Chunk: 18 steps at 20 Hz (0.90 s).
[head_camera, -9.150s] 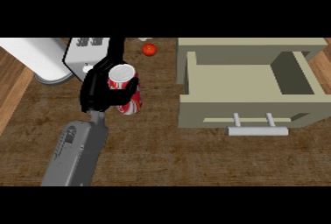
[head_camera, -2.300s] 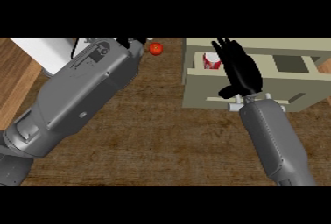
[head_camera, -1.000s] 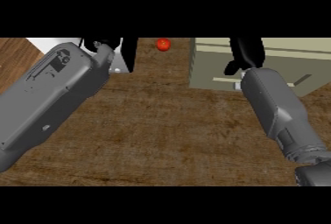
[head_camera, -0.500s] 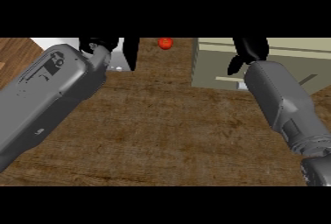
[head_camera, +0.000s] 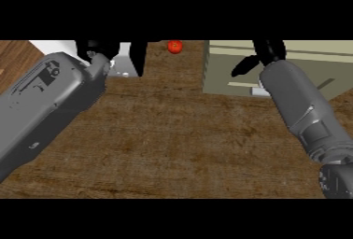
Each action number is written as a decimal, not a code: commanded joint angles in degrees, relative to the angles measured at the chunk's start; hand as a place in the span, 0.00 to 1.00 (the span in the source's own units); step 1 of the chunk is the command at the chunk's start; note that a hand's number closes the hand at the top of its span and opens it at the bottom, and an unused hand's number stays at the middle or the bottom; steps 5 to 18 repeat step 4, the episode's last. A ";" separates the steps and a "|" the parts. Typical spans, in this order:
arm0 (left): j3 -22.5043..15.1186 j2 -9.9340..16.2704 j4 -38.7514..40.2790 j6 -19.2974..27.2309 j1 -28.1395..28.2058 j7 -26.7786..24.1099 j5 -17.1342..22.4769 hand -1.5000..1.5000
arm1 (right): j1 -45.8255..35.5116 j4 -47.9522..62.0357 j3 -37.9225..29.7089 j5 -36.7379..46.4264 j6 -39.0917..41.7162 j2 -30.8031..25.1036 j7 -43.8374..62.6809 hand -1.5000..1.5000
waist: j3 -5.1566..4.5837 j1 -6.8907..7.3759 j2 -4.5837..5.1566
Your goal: Pick up the can, place it into the drawer and close the drawer
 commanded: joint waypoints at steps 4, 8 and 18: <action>-0.37 0.00 -2.63 0.85 1.33 0.78 -0.79 0.00 | -2.74 -1.30 -9.27 -10.20 3.28 1.89 -4.78 0.00 | -0.42 0.90 -0.31; -0.37 0.00 -2.63 0.85 1.33 0.78 -0.79 0.00 | -2.74 -1.30 -9.27 -10.20 3.28 1.89 -4.78 0.00 | -0.42 0.90 -0.31; -0.37 0.00 -2.63 0.85 1.33 0.78 -0.79 0.00 | -2.74 -1.30 -9.27 -10.20 3.28 1.89 -4.78 0.00 | -0.42 0.90 -0.31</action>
